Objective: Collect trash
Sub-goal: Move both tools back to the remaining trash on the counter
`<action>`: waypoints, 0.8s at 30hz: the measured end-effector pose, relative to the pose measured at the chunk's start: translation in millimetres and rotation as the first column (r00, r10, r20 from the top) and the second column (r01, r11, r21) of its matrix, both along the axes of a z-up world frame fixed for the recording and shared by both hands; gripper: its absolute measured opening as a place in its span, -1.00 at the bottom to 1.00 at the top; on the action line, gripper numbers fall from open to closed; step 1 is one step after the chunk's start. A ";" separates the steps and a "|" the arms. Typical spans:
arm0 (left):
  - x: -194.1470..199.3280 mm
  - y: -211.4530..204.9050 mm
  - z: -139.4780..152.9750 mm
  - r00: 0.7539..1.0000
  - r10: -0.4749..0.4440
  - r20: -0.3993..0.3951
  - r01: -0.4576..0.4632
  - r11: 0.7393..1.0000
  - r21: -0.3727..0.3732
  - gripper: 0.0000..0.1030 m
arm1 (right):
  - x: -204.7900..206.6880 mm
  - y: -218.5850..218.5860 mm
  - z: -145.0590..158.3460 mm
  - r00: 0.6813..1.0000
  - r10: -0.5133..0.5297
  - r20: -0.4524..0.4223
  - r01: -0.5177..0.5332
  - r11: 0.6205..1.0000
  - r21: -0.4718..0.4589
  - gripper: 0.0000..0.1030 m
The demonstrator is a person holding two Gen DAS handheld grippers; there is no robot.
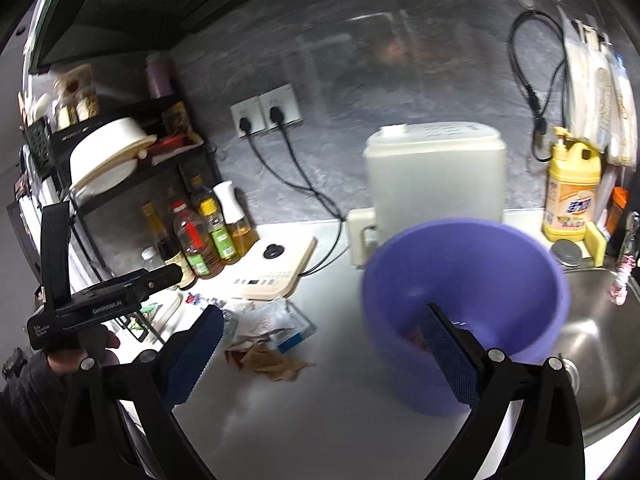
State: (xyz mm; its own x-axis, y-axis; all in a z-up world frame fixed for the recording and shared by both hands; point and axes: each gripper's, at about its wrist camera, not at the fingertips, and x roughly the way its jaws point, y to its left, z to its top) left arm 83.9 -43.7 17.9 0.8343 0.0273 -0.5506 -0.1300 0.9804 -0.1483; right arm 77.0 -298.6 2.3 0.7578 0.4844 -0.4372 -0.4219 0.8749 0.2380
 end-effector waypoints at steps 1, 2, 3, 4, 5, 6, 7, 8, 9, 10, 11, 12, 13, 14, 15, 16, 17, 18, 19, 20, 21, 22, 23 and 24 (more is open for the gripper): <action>-1.2 3.1 -1.0 1.000 0.003 -0.002 -0.003 1.000 0.002 0.89 | -0.7 9.1 -1.9 1.000 0.007 -0.004 -0.007 1.000 -0.004 0.86; -3.1 10.4 -3.2 1.000 0.008 -0.006 -0.008 1.000 0.003 0.89 | -1.3 14.2 -3.3 1.000 0.012 -0.005 -0.012 1.000 -0.007 0.86; -4.1 15.0 -4.7 1.000 0.011 -0.009 -0.011 1.000 0.002 0.89 | -1.6 22.0 -5.0 1.000 0.017 -0.006 -0.017 1.000 -0.011 0.86; -5.6 20.8 -6.6 1.000 0.013 -0.012 -0.013 1.000 0.000 0.89 | -1.7 29.7 -6.8 1.000 0.021 -0.008 -0.021 1.000 -0.014 0.86; -6.7 24.9 -8.2 1.000 0.014 -0.015 -0.014 1.000 -0.001 0.89 | -1.3 34.5 -8.2 1.000 0.024 -0.009 -0.024 1.000 -0.015 0.86; -7.8 31.6 -10.9 1.000 0.014 -0.021 -0.014 1.000 -0.001 0.89 | -0.5 41.5 -10.4 1.000 0.027 -0.012 -0.027 1.000 -0.016 0.86; -8.5 36.5 -13.1 1.000 0.013 -0.027 -0.013 1.000 -0.001 0.89 | 0.0 46.0 -12.7 0.999 0.029 -0.016 -0.029 0.999 -0.016 0.86; -9.2 43.0 -16.3 0.999 0.011 -0.035 -0.011 1.000 -0.001 0.89 | 1.2 53.6 -16.1 0.999 0.031 -0.022 -0.032 0.999 -0.017 0.86; -9.4 47.5 -18.7 0.999 0.010 -0.040 -0.010 1.000 0.000 0.89 | 2.3 59.2 -19.1 0.999 0.034 -0.029 -0.034 0.999 -0.018 0.86; -9.6 53.0 -22.1 0.999 0.007 -0.049 -0.007 1.000 0.000 0.89 | 3.9 67.4 -23.4 0.999 0.037 -0.038 -0.037 0.999 -0.021 0.86; -9.5 58.5 -25.9 0.998 0.005 -0.060 -0.005 1.000 0.000 0.89 | 5.1 72.3 -26.4 0.998 0.039 -0.044 -0.040 0.999 -0.024 0.86; -9.5 63.2 -28.9 0.998 0.004 -0.067 -0.004 1.000 -0.001 0.89 | 6.4 78.3 -30.2 0.998 0.042 -0.052 -0.044 0.999 -0.028 0.86; -9.2 68.6 -33.0 0.997 0.003 -0.078 -0.003 1.000 -0.005 0.89 | 8.6 86.1 -34.8 0.997 0.045 -0.062 -0.047 0.998 -0.033 0.86; -8.8 72.1 -36.1 0.996 0.003 -0.085 -0.004 1.000 -0.008 0.89 | 10.4 90.6 -38.2 0.996 0.045 -0.072 -0.048 0.998 -0.037 0.86; -7.7 78.6 -41.8 0.995 0.002 -0.098 -0.004 1.000 -0.015 0.89 | 12.9 96.2 -42.7 0.995 0.044 -0.085 -0.048 0.998 -0.042 0.86; -7.4 81.7 -45.4 0.994 0.001 -0.106 -0.003 1.000 -0.019 0.89 | 15.6 101.8 -47.3 0.994 0.046 -0.099 -0.050 0.998 -0.047 0.86; -6.4 85.2 -49.6 0.993 -0.001 -0.115 -0.002 1.000 -0.025 0.89 | 17.4 105.8 -50.5 0.993 0.047 -0.107 -0.053 0.997 -0.050 0.86; -4.5 89.6 -55.5 0.992 -0.004 -0.126 0.001 1.000 -0.031 0.89 | 19.9 111.0 -54.8 0.992 0.049 -0.117 -0.056 0.997 -0.057 0.86; -2.6 93.1 -61.2 0.991 -0.005 -0.136 0.000 0.999 -0.036 0.89 | 22.4 116.1 -59.2 0.990 0.050 -0.129 -0.059 0.996 -0.067 0.86; -0.3 95.8 -66.3 0.989 -0.006 -0.145 0.000 0.999 -0.040 0.89 | 24.0 119.8 -62.6 0.989 0.051 -0.138 -0.062 0.995 -0.073 0.85; 1.8 98.2 -71.2 0.988 -0.009 -0.153 0.002 0.999 -0.046 0.89 | 26.7 123.3 -67.2 0.987 0.052 -0.149 -0.065 0.995 -0.080 0.85; 4.7 100.7 -76.1 0.987 -0.009 -0.162 0.000 0.999 -0.053 0.89 | 30.0 126.9 -72.5 0.985 0.052 -0.163 -0.067 0.994 -0.090 0.85; 7.4 102.5 -80.8 0.985 -0.004 -0.172 -0.006 0.998 -0.057 0.89 | 32.3 128.7 -76.5 0.984 0.051 -0.173 -0.068 0.993 -0.097 0.85; 11.0 104.6 -87.1 0.983 -0.001 -0.181 -0.012 0.998 -0.066 0.89 | 35.6 131.3 -81.8 0.981 0.048 -0.186 -0.069 0.992 -0.106 0.85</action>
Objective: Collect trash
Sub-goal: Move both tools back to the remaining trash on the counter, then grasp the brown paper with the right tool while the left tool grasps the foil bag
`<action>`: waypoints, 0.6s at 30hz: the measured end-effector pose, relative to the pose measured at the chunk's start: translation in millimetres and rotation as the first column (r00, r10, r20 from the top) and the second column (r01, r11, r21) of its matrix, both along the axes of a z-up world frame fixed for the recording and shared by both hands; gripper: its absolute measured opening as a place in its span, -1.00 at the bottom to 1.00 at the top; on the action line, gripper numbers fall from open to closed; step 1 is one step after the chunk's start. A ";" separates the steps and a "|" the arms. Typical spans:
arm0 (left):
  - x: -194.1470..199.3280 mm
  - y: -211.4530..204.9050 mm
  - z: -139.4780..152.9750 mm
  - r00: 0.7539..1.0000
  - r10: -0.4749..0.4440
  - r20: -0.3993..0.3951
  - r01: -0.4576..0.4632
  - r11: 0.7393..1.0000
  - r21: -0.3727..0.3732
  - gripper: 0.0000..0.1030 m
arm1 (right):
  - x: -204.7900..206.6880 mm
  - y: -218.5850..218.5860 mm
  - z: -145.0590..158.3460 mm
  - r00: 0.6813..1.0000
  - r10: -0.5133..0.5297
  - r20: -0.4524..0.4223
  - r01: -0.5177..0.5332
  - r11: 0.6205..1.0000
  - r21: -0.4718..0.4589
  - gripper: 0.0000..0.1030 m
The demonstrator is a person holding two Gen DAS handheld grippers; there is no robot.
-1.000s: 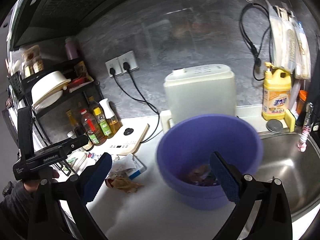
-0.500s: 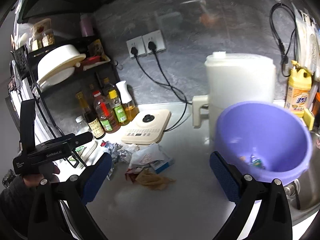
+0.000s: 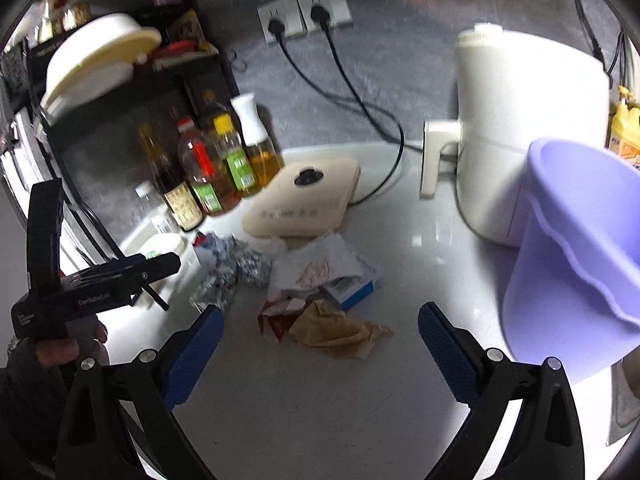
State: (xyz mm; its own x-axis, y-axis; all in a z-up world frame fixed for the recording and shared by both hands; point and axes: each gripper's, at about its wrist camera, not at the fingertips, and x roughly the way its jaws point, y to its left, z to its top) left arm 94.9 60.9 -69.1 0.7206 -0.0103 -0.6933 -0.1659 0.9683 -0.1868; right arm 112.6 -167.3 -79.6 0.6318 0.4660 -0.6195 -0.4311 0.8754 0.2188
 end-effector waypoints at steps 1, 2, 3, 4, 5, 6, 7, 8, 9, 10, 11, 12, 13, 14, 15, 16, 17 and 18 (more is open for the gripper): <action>2.4 0.6 -4.4 1.000 -0.007 -0.006 0.007 1.000 -0.012 0.89 | 3.6 2.1 -4.9 1.000 -0.002 -0.013 0.002 1.000 -0.009 0.85; 5.3 1.1 -8.7 1.000 -0.012 -0.010 0.012 1.000 -0.017 0.89 | 6.9 4.0 -9.5 1.000 -0.005 -0.024 0.005 1.000 -0.017 0.85; 7.8 2.0 -12.3 1.000 -0.015 -0.014 0.015 1.000 -0.017 0.89 | 9.7 5.2 -13.4 0.999 -0.007 -0.033 0.006 1.000 -0.023 0.85; 12.2 3.1 -18.3 1.000 -0.019 -0.020 0.018 1.000 -0.018 0.89 | 12.1 6.4 -16.8 0.999 -0.008 -0.041 0.007 1.000 -0.029 0.85; 16.1 4.2 -23.4 0.999 -0.021 -0.027 0.021 1.000 -0.019 0.88 | 16.7 9.2 -21.5 0.999 -0.009 -0.054 0.007 0.999 -0.041 0.85; 20.1 5.7 -27.3 0.999 -0.024 -0.035 0.023 1.000 -0.021 0.85 | 19.4 10.5 -23.4 0.998 -0.008 -0.059 0.005 0.999 -0.048 0.85; 24.9 7.1 -32.5 0.999 -0.026 -0.044 0.025 0.999 -0.025 0.82 | 22.8 13.9 -26.5 0.998 -0.004 -0.064 0.000 0.998 -0.059 0.85; 29.5 8.6 -37.8 0.998 -0.028 -0.054 0.027 0.999 -0.025 0.82 | 25.4 16.2 -28.8 0.998 0.001 -0.068 -0.005 0.998 -0.067 0.85; 33.2 9.3 -42.1 0.998 -0.030 -0.063 0.028 0.999 -0.022 0.81 | 28.6 19.2 -31.9 0.997 0.007 -0.073 -0.013 0.997 -0.078 0.85; 37.8 10.4 -47.6 0.997 -0.031 -0.074 0.029 0.999 -0.020 0.78 | 31.4 22.2 -34.9 0.997 0.012 -0.079 -0.019 0.996 -0.090 0.85; 41.6 12.4 -52.5 0.996 -0.029 -0.087 0.027 0.999 -0.026 0.77 | 35.6 26.4 -39.2 0.996 0.018 -0.086 -0.027 0.994 -0.104 0.85; 44.8 14.4 -56.3 0.995 -0.026 -0.096 0.023 0.999 -0.034 0.76 | 38.4 29.1 -41.7 0.996 0.023 -0.090 -0.033 0.993 -0.110 0.85; 47.2 15.5 -59.6 0.994 -0.024 -0.105 0.020 0.999 -0.040 0.73 | 42.0 32.3 -46.3 0.995 0.028 -0.097 -0.040 0.992 -0.123 0.85; 49.3 16.1 -63.7 0.993 -0.024 -0.116 0.019 0.999 -0.046 0.70 | 45.2 35.5 -50.8 0.994 0.032 -0.105 -0.047 0.989 -0.139 0.85; 51.1 16.0 -67.2 0.992 -0.026 -0.127 0.020 0.999 -0.049 0.65 | 46.8 37.8 -53.5 0.993 0.038 -0.111 -0.054 0.987 -0.149 0.85; 52.1 15.6 -70.3 0.990 -0.028 -0.135 0.021 0.998 -0.051 0.61 | 48.8 40.9 -56.8 0.992 0.051 -0.115 -0.069 0.985 -0.160 0.85; 52.5 15.3 -72.7 0.990 -0.028 -0.139 0.021 0.998 -0.053 0.59 | 50.1 43.0 -59.8 0.992 0.059 -0.116 -0.079 0.982 -0.170 0.85; 52.1 15.0 -75.4 0.989 -0.026 -0.146 0.018 0.998 -0.056 0.52 | 51.7 44.9 -62.3 0.991 0.066 -0.117 -0.087 0.979 -0.184 0.85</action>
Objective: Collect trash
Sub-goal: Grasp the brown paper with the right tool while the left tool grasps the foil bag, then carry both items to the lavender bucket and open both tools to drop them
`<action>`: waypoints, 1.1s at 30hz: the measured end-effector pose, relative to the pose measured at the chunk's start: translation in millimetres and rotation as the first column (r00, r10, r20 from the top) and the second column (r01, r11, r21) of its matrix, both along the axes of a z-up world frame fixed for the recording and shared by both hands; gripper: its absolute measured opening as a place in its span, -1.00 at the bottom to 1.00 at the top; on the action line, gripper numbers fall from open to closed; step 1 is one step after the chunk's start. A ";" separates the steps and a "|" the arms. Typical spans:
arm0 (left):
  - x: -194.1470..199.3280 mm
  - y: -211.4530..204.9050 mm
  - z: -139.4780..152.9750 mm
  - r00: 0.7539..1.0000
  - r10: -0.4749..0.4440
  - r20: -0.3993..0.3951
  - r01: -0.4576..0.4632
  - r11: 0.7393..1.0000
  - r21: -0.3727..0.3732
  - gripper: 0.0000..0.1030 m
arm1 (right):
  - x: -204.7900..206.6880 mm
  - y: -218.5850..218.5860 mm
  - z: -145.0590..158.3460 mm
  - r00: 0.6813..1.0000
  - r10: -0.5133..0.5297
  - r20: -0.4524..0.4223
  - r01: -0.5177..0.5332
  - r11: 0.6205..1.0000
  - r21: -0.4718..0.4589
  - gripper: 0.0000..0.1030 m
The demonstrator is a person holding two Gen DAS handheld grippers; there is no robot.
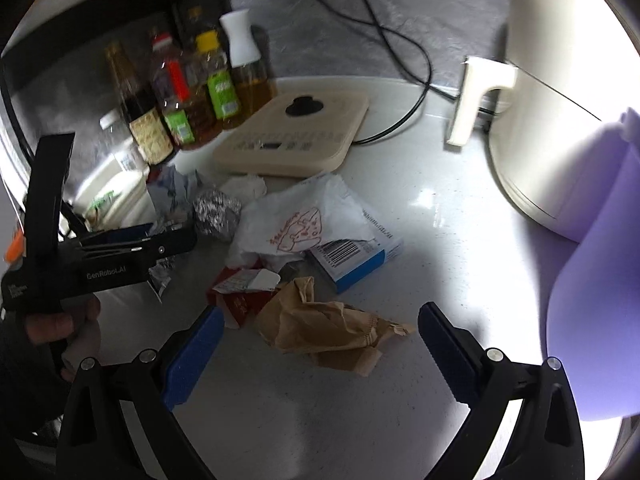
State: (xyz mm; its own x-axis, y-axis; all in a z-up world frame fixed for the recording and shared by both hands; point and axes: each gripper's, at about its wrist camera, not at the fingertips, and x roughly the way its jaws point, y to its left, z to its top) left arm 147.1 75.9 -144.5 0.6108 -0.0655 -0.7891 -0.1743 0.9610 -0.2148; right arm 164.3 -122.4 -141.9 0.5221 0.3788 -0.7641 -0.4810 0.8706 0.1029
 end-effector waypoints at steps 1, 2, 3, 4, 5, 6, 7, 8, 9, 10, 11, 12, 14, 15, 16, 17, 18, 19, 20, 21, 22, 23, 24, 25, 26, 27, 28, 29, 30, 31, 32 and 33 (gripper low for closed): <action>-0.8 -0.2 -2.5 1.000 0.005 -0.007 -0.005 1.000 -0.005 0.41 | 1.2 2.3 -2.7 1.000 0.008 -0.001 -0.008 1.000 -0.013 0.85; -2.0 -0.4 -4.7 1.000 0.010 -0.016 -0.010 1.000 -0.012 0.31 | 2.0 4.1 -5.2 1.000 0.017 -0.002 -0.017 1.000 -0.025 0.85; -3.8 -1.4 -4.2 1.000 0.017 -0.011 -0.017 1.000 0.001 0.12 | 2.2 4.7 -7.3 1.000 0.024 -0.002 -0.024 0.999 -0.030 0.85; -3.5 -2.6 -4.7 1.000 0.015 -0.015 -0.015 1.000 0.003 -0.22 | 2.8 6.0 -9.6 0.999 0.032 -0.002 -0.032 0.999 -0.035 0.84; -4.2 -4.2 -3.9 1.000 0.010 -0.019 -0.010 1.000 0.004 -0.26 | 3.0 7.8 -12.3 0.999 0.047 -0.006 -0.048 0.998 -0.047 0.68; -5.2 -5.2 -1.9 1.000 0.009 -0.018 -0.009 1.000 0.002 -0.43 | 3.1 10.0 -14.8 0.998 0.062 -0.014 -0.063 0.996 -0.063 0.47; -6.6 -6.2 0.9 1.000 0.009 -0.015 -0.009 1.000 0.002 -0.61 | 3.1 11.5 -17.6 0.996 0.081 -0.033 -0.083 0.993 -0.081 0.05; -8.6 -7.8 4.7 1.000 0.008 -0.014 -0.008 1.000 0.003 -0.61 | 2.7 11.4 -18.4 0.995 0.089 -0.048 -0.093 0.992 -0.081 -0.05; -10.3 -8.9 7.0 1.000 0.006 -0.009 -0.006 1.000 0.000 -0.61 | 1.3 9.4 -16.7 0.995 0.089 -0.050 -0.092 0.993 -0.075 -0.10; -12.2 -9.3 9.8 1.000 0.003 -0.004 -0.004 1.000 -0.003 -0.63 | 0.0 7.7 -14.6 0.995 0.087 -0.047 -0.090 0.994 -0.067 -0.24; -15.5 -10.9 15.9 1.000 -0.003 0.006 0.003 1.000 -0.006 -0.63 | -1.8 5.1 -11.1 0.995 0.086 -0.051 -0.088 0.994 -0.056 -0.25; -16.9 -11.6 19.7 1.000 -0.008 0.014 0.008 1.000 -0.007 -0.63 | -3.0 3.0 -8.4 0.995 0.084 -0.052 -0.087 0.995 -0.049 -0.26; -20.3 -13.8 28.0 0.999 -0.022 0.035 0.022 1.000 -0.005 -0.63 | -7.0 -3.1 -0.3 0.997 0.069 -0.040 -0.070 0.997 -0.033 -0.26; -22.0 -15.4 32.2 0.999 -0.029 0.045 0.029 1.000 -0.002 -0.63 | -8.5 -6.5 2.8 0.997 0.062 -0.039 -0.062 0.998 -0.021 -0.26; -23.2 -16.5 35.9 0.998 -0.033 0.053 0.033 0.999 -0.002 -0.63 | -9.4 -9.7 5.6 0.998 0.054 -0.040 -0.054 0.999 -0.008 -0.26; -24.1 -17.3 39.4 0.998 -0.035 0.061 0.036 0.999 -0.003 -0.63 | -10.4 -12.6 7.8 0.998 0.047 -0.040 -0.047 0.999 0.003 -0.26; -24.6 -18.5 44.0 0.997 -0.036 0.071 0.037 0.999 -0.007 -0.63 | -11.3 -16.3 11.1 0.998 0.041 -0.040 -0.040 0.999 0.018 -0.26; -24.0 -19.6 48.1 0.996 -0.035 0.080 0.036 0.999 -0.012 -0.63 | -12.4 -20.1 16.1 0.999 0.036 -0.039 -0.035 0.999 0.037 -0.26; -25.2 -20.4 52.2 0.995 -0.032 0.091 0.034 0.999 -0.018 -0.63 | -12.7 -22.8 21.2 0.999 0.034 -0.034 -0.032 0.998 0.050 -0.26; -26.2 -21.8 58.0 0.994 -0.027 0.104 0.029 0.999 -0.025 -0.63 | -12.7 -24.3 24.5 0.999 0.034 -0.029 -0.032 0.998 0.058 -0.26; -27.2 -23.0 63.2 0.993 -0.022 0.117 0.026 0.999 -0.031 -0.63 | -13.2 -27.1 31.9 0.999 0.035 -0.017 -0.033 0.997 0.072 -0.26; -28.4 -24.3 68.8 0.991 -0.018 0.130 0.023 0.999 -0.037 -0.63 | -13.6 -29.1 37.0 0.999 0.037 -0.009 -0.036 0.996 0.081 -0.26; -28.8 -26.1 72.7 0.990 -0.016 0.139 0.022 0.999 -0.042 -0.63 | -13.9 -31.2 42.7 0.999 0.040 0.000 -0.040 0.995 0.093 -0.26; -28.6 -27.9 76.5 0.989 -0.014 0.149 0.021 0.999 -0.046 -0.63 | -14.0 -32.8 48.6 0.999 0.044 0.009 -0.044 0.993 0.106 -0.26; -29.6 -30.7 82.5 0.986 -0.012 0.164 0.021 0.998 -0.051 -0.63 | -14.7 -34.9 56.5 0.999 0.046 0.023 -0.048 0.991 0.121 -0.26; -29.9 -33.1 87.2 0.984 -0.011 0.176 0.020 0.998 -0.052 -0.63 | -15.0 -37.4 64.1 0.998 0.047 0.039 -0.052 0.990 0.132 -0.26; -29.8 -35.1 90.7 0.983 -0.010 0.184 0.020 0.998 -0.052 -0.63 | -15.2 -39.8 70.5 0.998 0.047 0.053 -0.054 0.988 0.142 -0.25; -30.1 -38.3 96.8 0.980 -0.007 0.199 0.018 0.998 -0.054 -0.63 | -15.3 -42.0 75.1 0.997 0.047 0.063 -0.056 0.987 0.151 -0.25; -30.6 -41.0 100.8 0.978 -0.005 0.208 0.017 0.998 -0.056 -0.63 | -15.7 -46.1 83.1 0.995 0.049 0.081 -0.062 0.984 0.166 -0.25; -30.7 -43.3 105.0 0.976 -0.003 0.217 0.016 0.998 -0.057 -0.63 | -15.6 -48.4 88.5 0.994 0.051 0.092 -0.067 0.983 0.174 -0.24; -30.8 -46.9 111.0 0.973 -0.001 0.230 0.016 0.998 -0.060 -0.63 | -15.9 -51.8 94.5 0.993 0.053 0.107 -0.072 0.981 0.182 -0.24; -31.2 -49.6 114.4 0.971 0.000 0.238 0.015 0.998 -0.061 -0.63 | -16.3 -55.1 100.5 0.991 0.055 0.121 -0.078 0.979 0.190 -0.24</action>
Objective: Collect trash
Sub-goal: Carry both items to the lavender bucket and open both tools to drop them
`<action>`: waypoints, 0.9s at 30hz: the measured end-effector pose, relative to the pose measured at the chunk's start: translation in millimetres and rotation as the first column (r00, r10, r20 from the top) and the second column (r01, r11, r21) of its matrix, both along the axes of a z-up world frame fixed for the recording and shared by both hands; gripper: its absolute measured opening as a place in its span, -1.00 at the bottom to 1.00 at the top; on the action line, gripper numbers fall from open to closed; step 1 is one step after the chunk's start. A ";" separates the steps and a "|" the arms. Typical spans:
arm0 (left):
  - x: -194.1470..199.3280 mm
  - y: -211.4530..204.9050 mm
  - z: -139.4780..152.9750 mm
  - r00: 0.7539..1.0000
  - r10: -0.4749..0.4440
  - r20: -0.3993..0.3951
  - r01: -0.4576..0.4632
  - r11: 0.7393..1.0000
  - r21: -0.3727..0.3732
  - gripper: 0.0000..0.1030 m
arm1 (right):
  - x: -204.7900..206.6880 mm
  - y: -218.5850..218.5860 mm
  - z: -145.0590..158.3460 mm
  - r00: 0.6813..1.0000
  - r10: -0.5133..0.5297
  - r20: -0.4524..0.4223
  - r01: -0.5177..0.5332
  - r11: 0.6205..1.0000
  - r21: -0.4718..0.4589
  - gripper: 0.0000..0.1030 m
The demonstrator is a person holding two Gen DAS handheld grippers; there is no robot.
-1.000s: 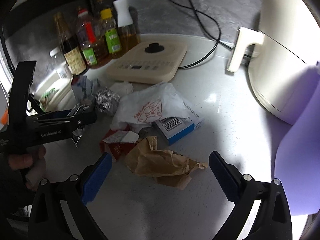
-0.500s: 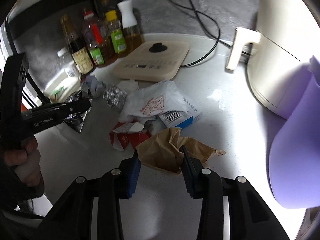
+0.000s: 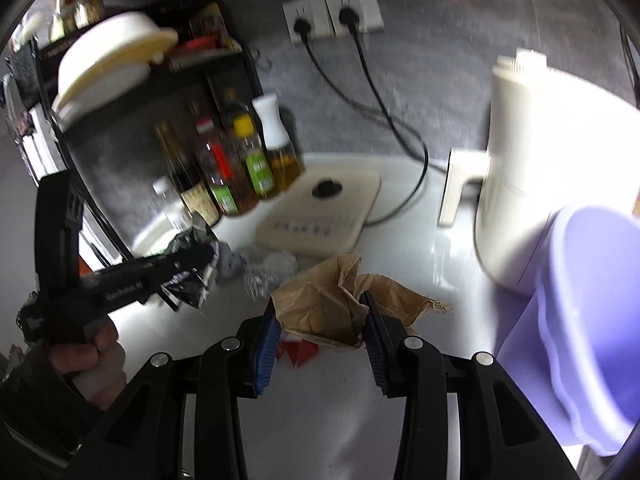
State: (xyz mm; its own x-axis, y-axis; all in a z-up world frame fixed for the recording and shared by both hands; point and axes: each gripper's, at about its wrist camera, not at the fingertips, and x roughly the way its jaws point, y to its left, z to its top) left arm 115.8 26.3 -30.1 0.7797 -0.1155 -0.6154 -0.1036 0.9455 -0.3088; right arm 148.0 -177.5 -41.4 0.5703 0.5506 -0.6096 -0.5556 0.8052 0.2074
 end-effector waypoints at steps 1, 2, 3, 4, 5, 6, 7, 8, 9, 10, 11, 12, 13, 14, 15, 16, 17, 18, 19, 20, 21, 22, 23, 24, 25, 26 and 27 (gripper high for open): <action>-0.4 -3.0 4.7 1.000 0.001 0.010 -0.001 1.000 -0.002 -0.63 | -0.2 -4.3 7.1 1.000 0.004 0.016 -0.004 1.000 0.012 -0.24; -0.8 -6.0 9.0 1.000 0.002 0.019 -0.002 1.000 -0.002 -0.63 | 0.3 -5.8 11.0 1.000 0.006 0.026 -0.006 1.000 0.018 -0.24; -0.8 -10.5 15.2 0.999 0.003 0.032 -0.003 1.000 -0.004 -0.63 | 0.6 -9.6 16.9 0.999 0.008 0.039 -0.009 1.000 0.026 -0.24; -1.2 -12.5 18.4 0.999 0.003 0.039 -0.003 1.000 -0.005 -0.63 | 1.0 -13.4 22.4 0.999 0.008 0.052 -0.010 0.999 0.033 -0.23; -1.0 -16.7 23.7 0.999 0.002 0.050 -0.002 1.000 -0.007 -0.63 | 1.3 -16.7 25.9 0.998 0.008 0.062 -0.010 0.999 0.038 -0.23; -0.7 -20.1 27.9 0.998 0.000 0.058 0.000 1.000 -0.007 -0.62 | 1.3 -20.1 30.9 0.997 0.006 0.074 -0.009 0.999 0.044 -0.22; -0.2 -23.2 31.2 0.998 -0.002 0.065 0.002 1.000 -0.005 -0.62 | 2.0 -24.1 35.4 0.996 0.002 0.086 -0.006 0.999 0.050 -0.22; 1.0 -26.6 35.4 0.997 -0.006 0.073 0.007 1.000 -0.002 -0.62 | 2.0 -29.2 41.5 0.995 -0.005 0.099 -0.001 0.998 0.059 -0.22; 1.2 -30.1 38.3 0.997 -0.010 0.079 0.010 1.000 0.001 -0.62 | 0.7 -32.9 46.0 0.994 -0.011 0.109 0.003 0.998 0.065 -0.22; 2.1 -34.1 41.6 0.996 -0.015 0.084 0.014 1.000 0.005 -0.62 | 0.7 -38.1 51.6 0.992 -0.018 0.123 0.009 0.997 0.072 -0.22; 3.6 -39.0 45.4 0.996 -0.021 0.092 0.020 1.000 0.008 -0.62 | 1.3 -42.2 54.7 0.991 -0.022 0.132 0.012 0.997 0.077 -0.21; 4.2 -42.2 47.7 0.995 -0.024 0.096 0.023 1.000 0.010 -0.62 | 1.3 -47.5 59.0 0.990 -0.028 0.142 0.016 0.996 0.084 -0.21; 4.8 -46.6 50.5 0.994 -0.028 0.102 0.027 1.000 0.012 -0.62 | 1.3 -53.7 63.3 0.988 -0.033 0.151 0.020 0.996 0.090 -0.21; 6.7 -51.9 53.3 0.993 -0.033 0.109 0.031 0.999 0.015 -0.62 | 0.9 -57.3 66.0 0.986 -0.039 0.160 0.024 0.995 0.092 -0.21; 7.6 -55.8 55.1 0.993 -0.036 0.114 0.034 0.999 0.015 -0.62 | 0.7 -61.1 68.7 0.985 -0.044 0.169 0.029 0.995 0.094 -0.21; 9.3 -60.9 56.6 0.992 -0.040 0.118 0.039 0.999 0.016 -0.62 | 1.0 -67.9 71.7 0.982 -0.052 0.181 0.035 0.995 0.096 -0.21; 11.2 -66.1 57.6 0.992 -0.045 0.121 0.043 0.999 0.016 -0.62 | 1.0 -71.9 73.0 0.981 -0.058 0.185 0.040 0.994 0.098 -0.21; 12.3 -70.6 58.7 0.991 -0.048 0.123 0.046 0.999 0.016 -0.62 | 2.0 -79.0 74.5 0.979 -0.068 0.190 0.050 0.994 0.101 -0.21; 13.7 -75.0 59.6 0.991 -0.052 0.125 0.050 0.999 0.016 -0.62 | 3.0 -85.1 75.5 0.978 -0.079 0.193 0.059 0.993 0.103 -0.21; 15.3 -81.7 61.0 0.990 -0.059 0.128 0.057 0.998 0.017 -0.62 | 3.9 -90.3 76.1 0.977 -0.089 0.195 0.069 0.992 0.105 -0.20; 15.6 -85.5 62.0 0.989 -0.064 0.131 0.062 0.998 0.018 -0.62 | 4.6 -96.6 76.8 0.975 -0.100 0.197 0.081 0.991 0.106 -0.20; 16.5 -90.9 63.3 0.988 -0.072 0.134 0.070 0.997 0.020 -0.62 | 5.5 -102.6 77.1 0.974 -0.111 0.200 0.091 0.990 0.106 -0.20; 17.9 -97.9 64.4 0.987 -0.080 0.138 0.078 0.997 0.023 -0.62 | 6.7 -111.0 77.1 0.971 -0.126 0.201 0.105 0.989 0.108 -0.20; 19.4 -102.4 64.5 0.987 -0.085 0.140 0.082 0.996 0.024 -0.62 | 7.8 -117.9 77.1 0.970 -0.136 0.202 0.116 0.987 0.109 -0.19; 21.0 -107.9 65.1 0.986 -0.089 0.144 0.086 0.996 0.024 -0.62 | 8.2 -124.8 76.3 0.968 -0.148 0.203 0.128 0.986 0.110 -0.10; 22.3 -112.3 65.7 0.985 -0.090 0.147 0.088 0.996 0.023 -0.62 | 9.7 -134.0 75.6 0.965 -0.162 0.204 0.143 0.984 0.105 0.27; 25.5 -119.8 66.4 0.984 -0.094 0.153 0.092 0.995 0.022 -0.62 | 10.4 -139.9 75.3 0.962 -0.175 0.210 0.158 0.983 0.097 0.48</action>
